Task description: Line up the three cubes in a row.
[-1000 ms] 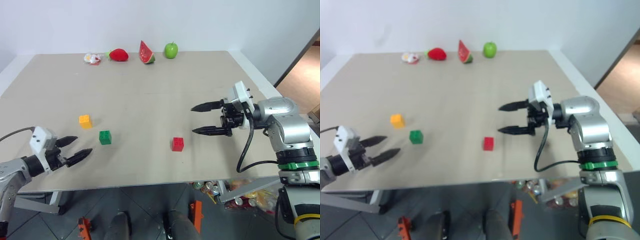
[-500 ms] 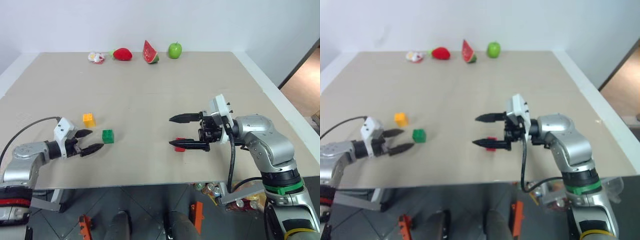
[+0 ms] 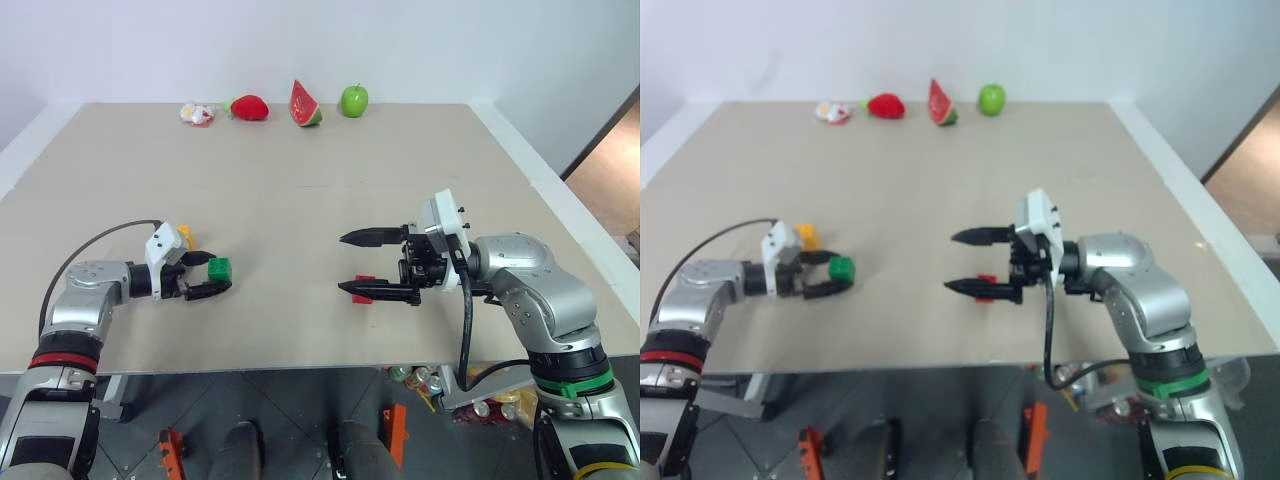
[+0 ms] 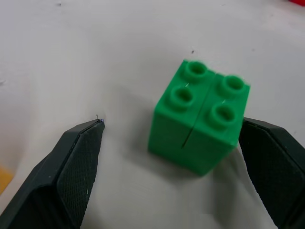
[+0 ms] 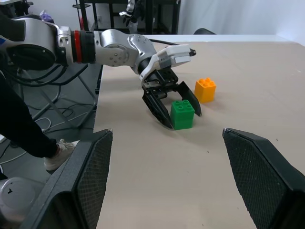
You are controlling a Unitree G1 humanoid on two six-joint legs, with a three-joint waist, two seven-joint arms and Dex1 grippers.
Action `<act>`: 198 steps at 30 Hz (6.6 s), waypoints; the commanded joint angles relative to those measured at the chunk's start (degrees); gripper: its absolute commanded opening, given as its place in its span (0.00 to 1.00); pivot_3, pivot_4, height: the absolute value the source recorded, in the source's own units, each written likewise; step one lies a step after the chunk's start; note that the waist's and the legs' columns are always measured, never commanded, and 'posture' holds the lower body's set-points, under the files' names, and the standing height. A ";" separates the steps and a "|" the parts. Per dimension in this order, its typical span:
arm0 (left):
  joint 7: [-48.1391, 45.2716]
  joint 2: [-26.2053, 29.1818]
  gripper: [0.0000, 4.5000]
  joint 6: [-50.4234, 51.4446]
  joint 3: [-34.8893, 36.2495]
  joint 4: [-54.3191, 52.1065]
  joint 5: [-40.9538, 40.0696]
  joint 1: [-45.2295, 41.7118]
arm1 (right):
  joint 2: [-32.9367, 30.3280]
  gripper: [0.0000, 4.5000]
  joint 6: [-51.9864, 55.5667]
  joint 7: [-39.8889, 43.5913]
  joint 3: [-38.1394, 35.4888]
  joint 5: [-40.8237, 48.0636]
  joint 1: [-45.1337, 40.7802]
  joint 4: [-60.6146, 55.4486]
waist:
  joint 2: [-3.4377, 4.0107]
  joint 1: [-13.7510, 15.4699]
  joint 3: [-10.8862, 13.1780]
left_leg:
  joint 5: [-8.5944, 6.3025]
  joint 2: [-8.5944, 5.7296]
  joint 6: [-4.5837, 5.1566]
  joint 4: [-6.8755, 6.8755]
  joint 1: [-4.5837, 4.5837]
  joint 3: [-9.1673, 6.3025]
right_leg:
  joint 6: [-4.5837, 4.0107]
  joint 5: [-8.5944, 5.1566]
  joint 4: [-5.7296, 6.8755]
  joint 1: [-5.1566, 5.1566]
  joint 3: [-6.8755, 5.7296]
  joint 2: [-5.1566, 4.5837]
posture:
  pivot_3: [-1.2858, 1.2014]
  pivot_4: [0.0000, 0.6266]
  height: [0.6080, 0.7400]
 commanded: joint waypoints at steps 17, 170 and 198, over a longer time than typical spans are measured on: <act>-6.44 -3.34 0.29 1.89 -3.68 -2.87 1.93 -2.15 | -0.68 0.86 1.23 -1.64 -1.34 3.05 1.18 -2.68 | -0.02 0.13 -0.01 | 0.00 -0.03 0.01 0.18 -0.03 0.02 | 0.05 0.04 0.03 0.06 0.09 0.00 | 0.52 0.24 1.00; 55.05 -14.03 0.98 19.52 14.50 -22.69 4.13 8.21 | 4.55 0.86 -9.17 -0.82 5.18 -7.48 -4.63 6.31 | -0.11 -1.01 -0.05 | -0.09 0.02 0.50 0.61 -0.03 0.19 | 0.07 0.08 0.74 -0.15 0.74 0.40 | 0.52 0.24 1.00; 46.07 -13.48 0.30 13.57 9.29 -23.43 2.14 4.30 | 4.16 0.86 -9.40 -0.62 5.04 -8.01 -5.33 8.76 | -0.12 -1.20 -0.05 | -0.03 -0.03 0.39 0.56 -0.05 0.18 | 0.13 0.10 0.74 -0.20 0.84 0.43 | 0.52 0.24 1.00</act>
